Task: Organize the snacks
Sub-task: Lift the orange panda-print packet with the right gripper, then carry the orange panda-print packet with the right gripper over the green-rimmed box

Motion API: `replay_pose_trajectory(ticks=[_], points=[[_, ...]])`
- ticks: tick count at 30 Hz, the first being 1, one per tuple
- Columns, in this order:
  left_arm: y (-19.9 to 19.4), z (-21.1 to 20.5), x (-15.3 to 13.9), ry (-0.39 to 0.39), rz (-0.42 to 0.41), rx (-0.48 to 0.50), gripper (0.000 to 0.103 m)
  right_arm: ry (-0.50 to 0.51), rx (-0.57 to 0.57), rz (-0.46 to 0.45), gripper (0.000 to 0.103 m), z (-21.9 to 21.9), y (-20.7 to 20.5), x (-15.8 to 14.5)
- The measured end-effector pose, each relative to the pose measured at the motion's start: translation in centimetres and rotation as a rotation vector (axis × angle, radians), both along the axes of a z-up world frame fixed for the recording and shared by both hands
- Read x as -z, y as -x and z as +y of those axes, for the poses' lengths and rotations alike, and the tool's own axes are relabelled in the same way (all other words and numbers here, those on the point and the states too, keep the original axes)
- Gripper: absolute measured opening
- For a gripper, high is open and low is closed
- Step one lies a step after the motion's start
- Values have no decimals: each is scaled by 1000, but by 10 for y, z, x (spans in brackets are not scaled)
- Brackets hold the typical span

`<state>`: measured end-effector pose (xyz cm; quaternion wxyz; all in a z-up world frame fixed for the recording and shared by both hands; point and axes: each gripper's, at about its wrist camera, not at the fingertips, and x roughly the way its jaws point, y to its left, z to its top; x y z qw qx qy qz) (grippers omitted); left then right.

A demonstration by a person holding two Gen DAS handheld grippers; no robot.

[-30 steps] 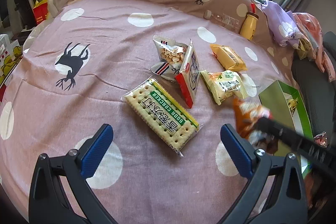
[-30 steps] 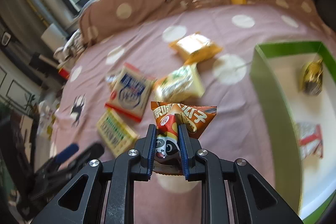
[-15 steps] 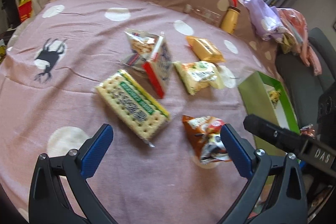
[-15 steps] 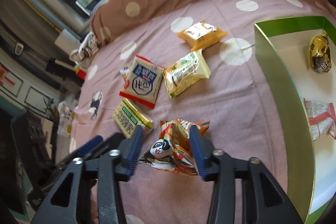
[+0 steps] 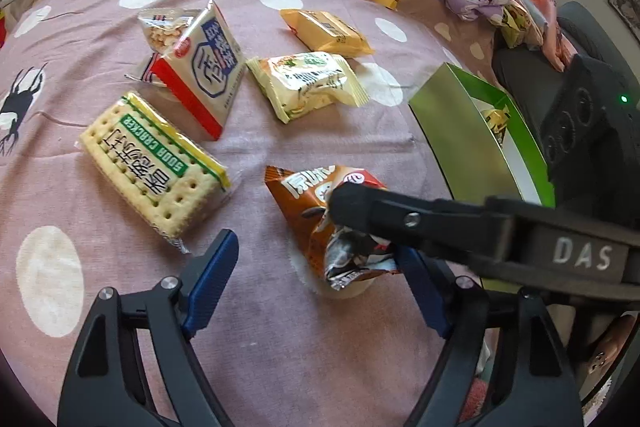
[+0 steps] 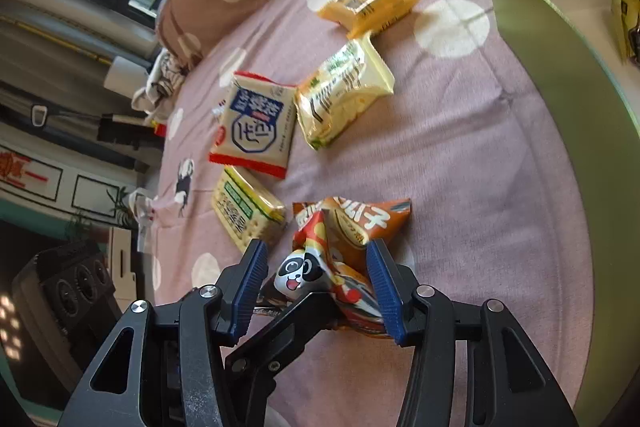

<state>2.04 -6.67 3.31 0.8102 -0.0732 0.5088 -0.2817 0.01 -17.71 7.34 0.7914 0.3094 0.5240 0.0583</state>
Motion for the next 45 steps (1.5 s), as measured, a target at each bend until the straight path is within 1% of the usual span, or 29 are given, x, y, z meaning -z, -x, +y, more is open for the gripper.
replay_pose_trajectory(ticks=[2, 4, 6, 8, 11, 15, 22, 28, 41, 45], points=[[1, -1, 2, 5, 0, 8, 76, 13, 6, 11, 53, -1, 0, 3], [1, -4, 4, 15, 6, 23, 71, 11, 3, 14, 53, -2, 1, 5], [1, -7, 6, 42, 24, 43, 59, 9, -2, 26, 53, -1, -1, 9], [2, -10, 6, 72, 34, 71, 52, 6, -8, 33, 53, -1, -3, 11], [6, -14, 4, 58, 9, 72, 51, 20, -9, 17, 52, -1, -1, 8], [9, -13, -1, 66, -10, 71, 50, 37, -18, -7, 51, 2, 1, 3], [18, -10, -21, 77, -103, 69, 49, 67, -26, -96, 51, 7, 8, -18], [23, -11, -31, 84, -158, 68, 48, 83, -21, -149, 51, 8, 14, -31], [29, -17, -48, 113, -227, 79, 46, 104, 0, -224, 51, 4, 25, -50], [31, -20, -50, 118, -234, 88, 46, 110, 12, -231, 51, 1, 29, -53]])
